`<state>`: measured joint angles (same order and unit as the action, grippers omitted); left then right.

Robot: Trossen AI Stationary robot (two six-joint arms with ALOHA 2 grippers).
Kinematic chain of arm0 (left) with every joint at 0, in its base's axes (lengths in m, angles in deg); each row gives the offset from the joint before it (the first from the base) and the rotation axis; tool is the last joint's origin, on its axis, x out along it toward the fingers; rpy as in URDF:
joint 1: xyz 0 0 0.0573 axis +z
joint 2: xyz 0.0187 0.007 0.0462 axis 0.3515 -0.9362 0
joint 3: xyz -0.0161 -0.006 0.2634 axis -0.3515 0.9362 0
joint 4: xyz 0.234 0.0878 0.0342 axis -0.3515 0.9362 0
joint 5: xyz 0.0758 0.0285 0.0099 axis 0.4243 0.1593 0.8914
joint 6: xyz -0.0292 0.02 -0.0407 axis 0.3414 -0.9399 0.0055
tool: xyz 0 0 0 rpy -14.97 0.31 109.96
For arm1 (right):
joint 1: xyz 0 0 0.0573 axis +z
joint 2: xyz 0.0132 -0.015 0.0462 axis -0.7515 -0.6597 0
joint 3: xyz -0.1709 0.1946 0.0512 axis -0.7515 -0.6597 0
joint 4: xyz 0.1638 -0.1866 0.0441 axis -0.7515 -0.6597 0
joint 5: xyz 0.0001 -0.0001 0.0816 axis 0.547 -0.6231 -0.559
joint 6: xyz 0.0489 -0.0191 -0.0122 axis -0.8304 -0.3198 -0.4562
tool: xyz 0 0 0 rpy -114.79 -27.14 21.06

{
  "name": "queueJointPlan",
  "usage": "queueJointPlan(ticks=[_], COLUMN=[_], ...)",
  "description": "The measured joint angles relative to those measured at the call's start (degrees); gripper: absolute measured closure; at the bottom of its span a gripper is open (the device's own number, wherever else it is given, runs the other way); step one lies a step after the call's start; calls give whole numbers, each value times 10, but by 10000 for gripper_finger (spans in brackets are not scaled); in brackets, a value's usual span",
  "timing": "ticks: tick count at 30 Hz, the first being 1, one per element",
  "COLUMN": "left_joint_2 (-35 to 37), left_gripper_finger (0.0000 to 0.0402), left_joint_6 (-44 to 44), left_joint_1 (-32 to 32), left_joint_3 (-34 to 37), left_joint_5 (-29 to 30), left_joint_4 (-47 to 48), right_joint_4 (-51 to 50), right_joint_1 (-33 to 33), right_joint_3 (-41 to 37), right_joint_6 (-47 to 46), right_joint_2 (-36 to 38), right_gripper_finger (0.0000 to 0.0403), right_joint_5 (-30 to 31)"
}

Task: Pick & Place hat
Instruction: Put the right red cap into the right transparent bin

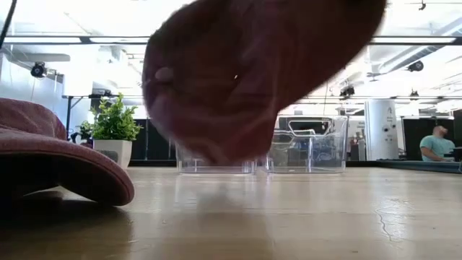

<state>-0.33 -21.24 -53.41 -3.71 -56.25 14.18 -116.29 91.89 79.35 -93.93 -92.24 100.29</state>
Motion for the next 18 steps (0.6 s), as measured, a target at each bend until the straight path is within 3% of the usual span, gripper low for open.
queueJointPlan(ticks=[5, 8, 12, 18], left_joint_2=[94, 129, 139, 90], left_gripper_finger=[363, 363, 363, 363], left_joint_6=[48, 56, 60, 83], left_joint_1=[-26, -27, -4, 37], left_joint_3=[2, 8, 10, 20], left_joint_5=[129, 152, 87, -71], left_joint_4=[-1, 1, 1, -6], right_joint_4=[-158, -181, -174, -122], right_joint_1=[-1, 2, 9, 8], right_joint_3=[51, 58, 69, 76], right_joint_6=[237, 384, 522, 673], right_joint_2=[-31, -47, -59, -57], right_gripper_finger=[389, 389, 389, 389], right_joint_5=[118, 179, 240, 239])
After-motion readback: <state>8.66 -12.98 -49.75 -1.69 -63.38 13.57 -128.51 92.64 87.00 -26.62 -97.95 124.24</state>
